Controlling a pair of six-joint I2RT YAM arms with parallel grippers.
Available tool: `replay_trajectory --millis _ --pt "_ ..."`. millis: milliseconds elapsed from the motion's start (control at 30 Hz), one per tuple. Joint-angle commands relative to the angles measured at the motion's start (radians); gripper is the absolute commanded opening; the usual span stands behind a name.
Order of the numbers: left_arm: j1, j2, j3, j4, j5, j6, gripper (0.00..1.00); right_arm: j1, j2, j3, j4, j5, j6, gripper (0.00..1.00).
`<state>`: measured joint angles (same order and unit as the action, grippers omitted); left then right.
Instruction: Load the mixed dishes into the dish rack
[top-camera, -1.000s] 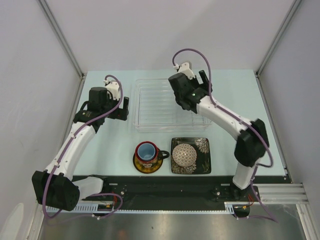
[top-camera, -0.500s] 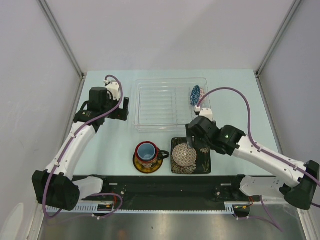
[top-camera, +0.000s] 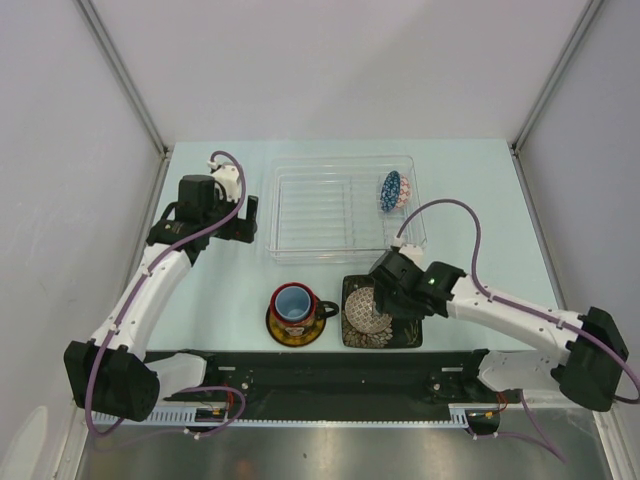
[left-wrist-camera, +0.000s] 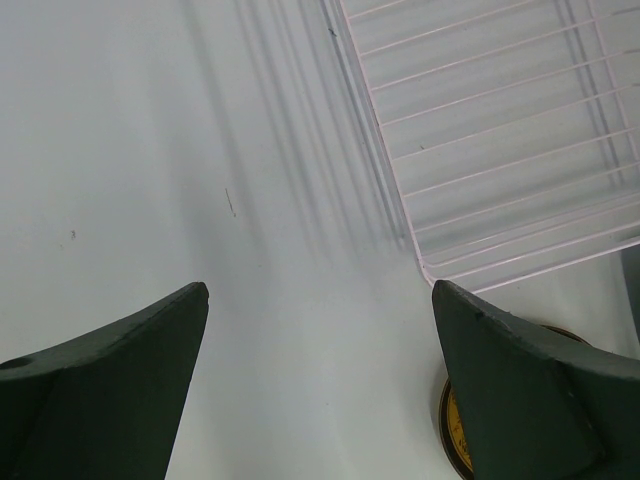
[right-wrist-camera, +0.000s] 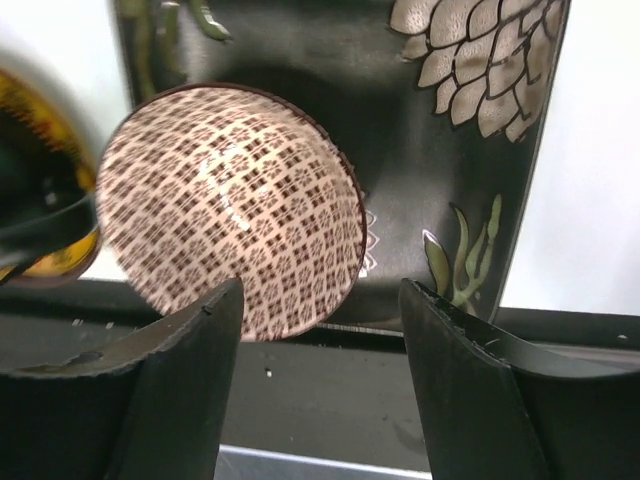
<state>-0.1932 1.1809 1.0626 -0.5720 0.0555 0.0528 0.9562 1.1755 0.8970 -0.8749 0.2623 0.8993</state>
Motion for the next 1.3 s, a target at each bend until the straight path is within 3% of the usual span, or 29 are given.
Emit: replay_trajectory --millis 0,200,400,700,733,933,1033,1267 --pt "0.008 -0.009 0.037 0.008 0.0 -0.01 0.99 0.003 0.065 -0.038 0.088 -0.009 0.075 0.67" --pt "0.006 -0.012 0.02 0.015 -0.008 -0.005 0.99 -0.014 0.137 -0.078 0.154 -0.026 0.069 0.63" --pt "0.006 -0.003 0.019 0.023 -0.002 -0.01 0.99 -0.05 0.167 -0.081 0.183 -0.052 0.056 0.48" --pt "0.006 -0.01 0.025 0.02 -0.003 -0.005 0.99 -0.056 0.153 -0.081 0.166 -0.041 0.069 0.1" --pt "0.006 -0.01 0.027 0.017 -0.002 -0.005 0.99 -0.056 0.136 -0.081 0.165 -0.034 0.07 0.0" --pt "0.006 -0.024 0.019 0.015 -0.005 -0.004 0.99 -0.04 0.01 -0.015 0.053 0.111 0.038 0.0" --pt "0.008 -0.024 0.014 0.018 -0.005 -0.005 0.99 -0.018 -0.023 0.121 -0.137 0.252 -0.005 0.0" --pt "0.006 -0.023 0.019 0.018 0.001 -0.013 0.99 0.026 0.081 0.509 -0.389 0.636 -0.117 0.0"
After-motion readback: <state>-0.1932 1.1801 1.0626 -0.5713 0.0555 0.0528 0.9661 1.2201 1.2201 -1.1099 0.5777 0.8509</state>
